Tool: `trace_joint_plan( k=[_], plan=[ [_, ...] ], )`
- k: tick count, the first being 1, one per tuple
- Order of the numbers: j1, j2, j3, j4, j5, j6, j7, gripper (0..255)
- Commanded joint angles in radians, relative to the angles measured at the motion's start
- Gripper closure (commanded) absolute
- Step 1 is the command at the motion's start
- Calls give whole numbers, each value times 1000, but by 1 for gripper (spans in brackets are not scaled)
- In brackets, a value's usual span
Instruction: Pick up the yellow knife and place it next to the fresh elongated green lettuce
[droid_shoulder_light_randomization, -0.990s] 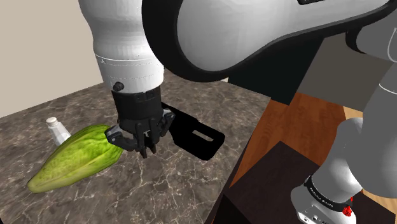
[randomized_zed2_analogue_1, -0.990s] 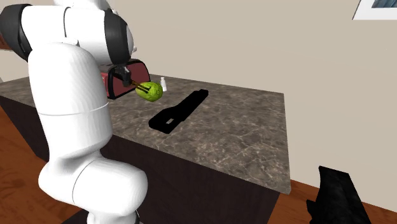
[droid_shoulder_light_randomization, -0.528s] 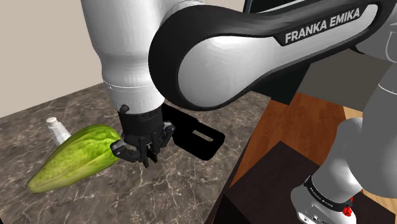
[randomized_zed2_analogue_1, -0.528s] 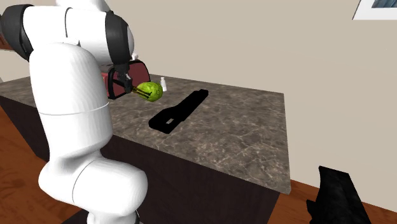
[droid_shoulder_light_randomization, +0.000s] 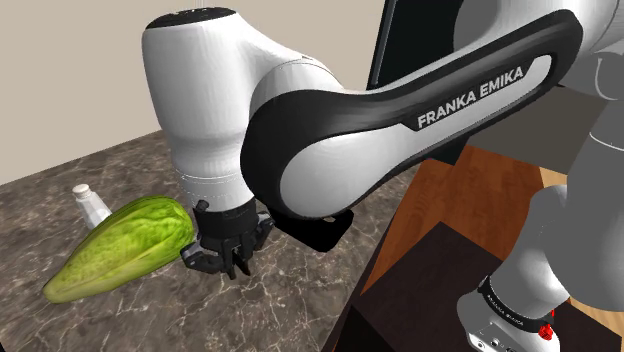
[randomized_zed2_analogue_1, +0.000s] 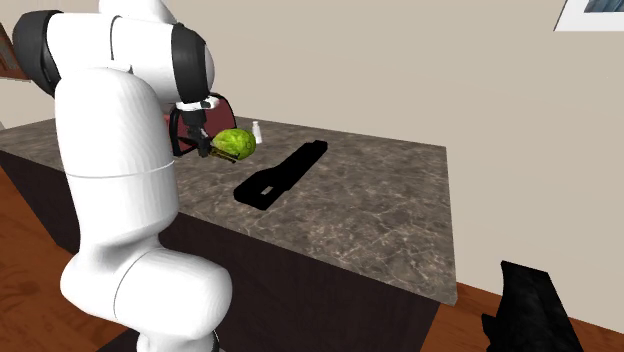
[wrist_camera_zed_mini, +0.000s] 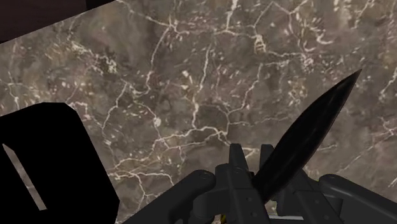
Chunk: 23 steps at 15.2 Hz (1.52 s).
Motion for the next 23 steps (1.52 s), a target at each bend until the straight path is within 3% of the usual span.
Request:
trace_joint_plan(
  k=[1, 17, 23],
  plan=[
    [0, 4, -1, -23, -4, 27, 2, 255],
    [16, 98, -22, -131, -69, 214, 46, 255],
    [17, 101, -23, -133, -71, 219, 47, 255]
  ],
)
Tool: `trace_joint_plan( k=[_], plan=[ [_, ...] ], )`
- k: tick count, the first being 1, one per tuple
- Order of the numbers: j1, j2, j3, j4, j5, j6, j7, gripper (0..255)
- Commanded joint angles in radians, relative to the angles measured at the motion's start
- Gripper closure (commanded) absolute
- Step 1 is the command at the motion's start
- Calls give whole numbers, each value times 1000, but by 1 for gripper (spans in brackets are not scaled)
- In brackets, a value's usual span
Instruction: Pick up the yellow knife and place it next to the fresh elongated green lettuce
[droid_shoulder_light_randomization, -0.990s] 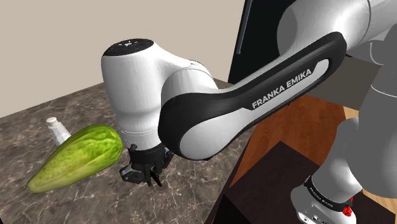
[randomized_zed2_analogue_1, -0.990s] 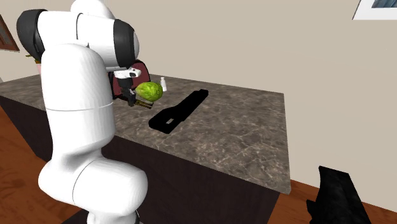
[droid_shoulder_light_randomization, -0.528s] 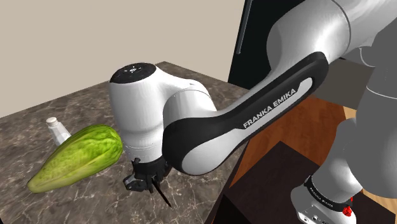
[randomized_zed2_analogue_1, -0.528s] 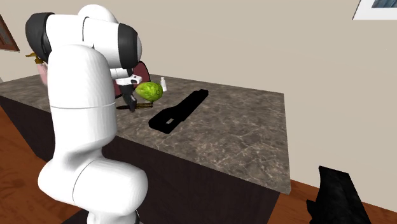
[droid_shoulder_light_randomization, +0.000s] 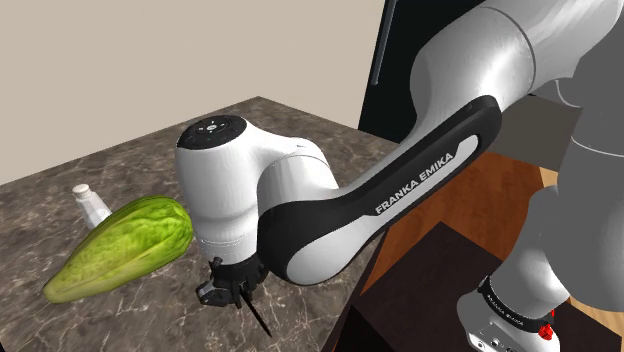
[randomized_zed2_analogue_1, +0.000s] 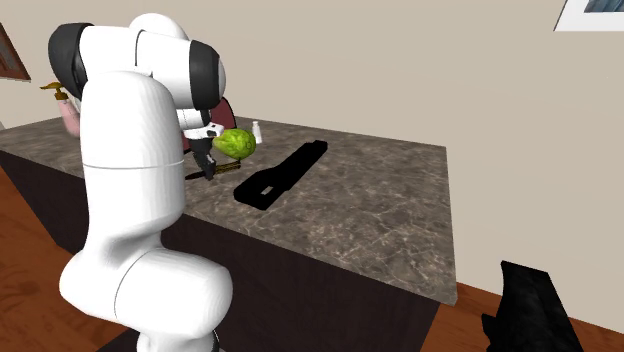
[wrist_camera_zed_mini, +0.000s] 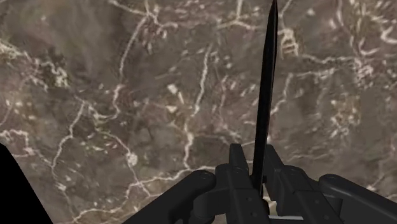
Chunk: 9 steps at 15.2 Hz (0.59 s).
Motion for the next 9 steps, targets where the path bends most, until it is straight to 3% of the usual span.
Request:
trace_joint_plan(
  k=[1, 2, 3, 9],
  plan=[
    [0, 0, 0, 0, 0, 0, 0, 255],
    [0, 0, 0, 0, 0, 0, 0, 255],
    [0, 0, 0, 0, 0, 0, 0, 0],
    [-4, -17, 5, 13, 12, -28, -8, 0]
  ],
)
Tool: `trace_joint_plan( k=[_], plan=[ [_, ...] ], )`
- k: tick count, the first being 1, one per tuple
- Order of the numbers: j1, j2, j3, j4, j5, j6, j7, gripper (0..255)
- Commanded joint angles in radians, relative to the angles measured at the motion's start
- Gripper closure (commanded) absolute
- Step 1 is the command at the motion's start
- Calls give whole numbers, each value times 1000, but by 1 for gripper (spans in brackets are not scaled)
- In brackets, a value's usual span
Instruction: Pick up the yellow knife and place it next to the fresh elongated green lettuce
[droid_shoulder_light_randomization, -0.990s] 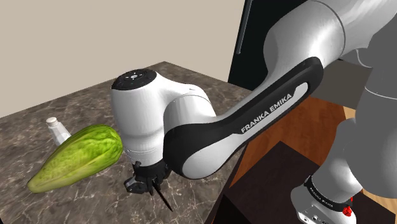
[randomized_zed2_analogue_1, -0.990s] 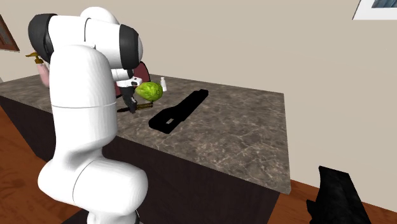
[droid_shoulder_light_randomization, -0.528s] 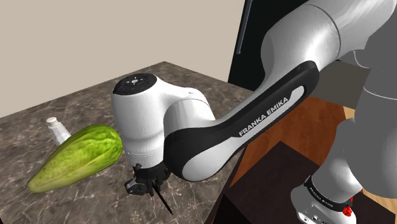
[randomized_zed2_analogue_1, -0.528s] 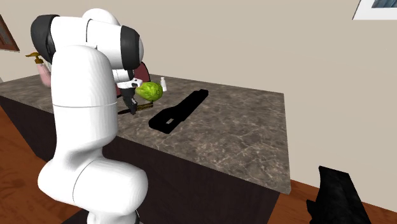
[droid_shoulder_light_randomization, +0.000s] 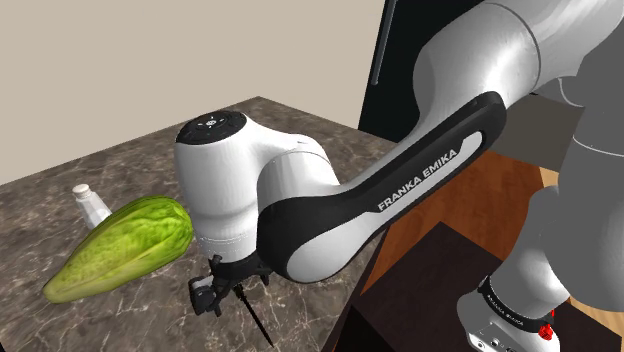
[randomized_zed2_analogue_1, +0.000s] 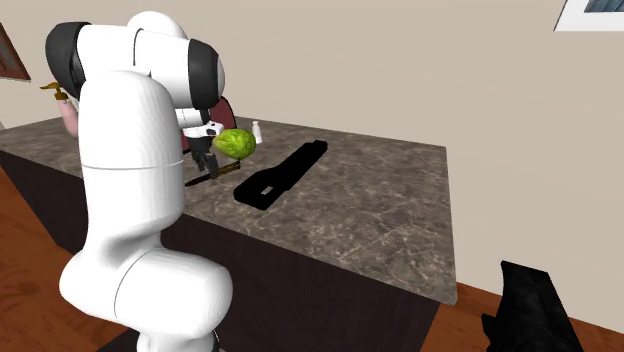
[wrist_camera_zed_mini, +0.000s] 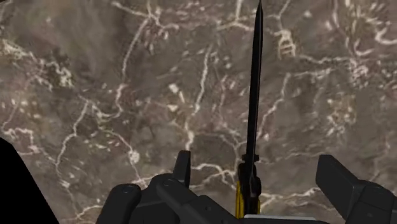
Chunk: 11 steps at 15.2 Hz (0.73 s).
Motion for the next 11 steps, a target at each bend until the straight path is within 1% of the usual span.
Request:
trace_joint_plan(
  k=[1, 3, 11],
  plan=[
    [-6, -25, 7, 24, 18, -46, -13, 0],
    [-11, -52, 13, 54, 37, -98, -25, 0],
    [-11, -52, 13, 53, 37, -98, -25, 0]
  ],
)
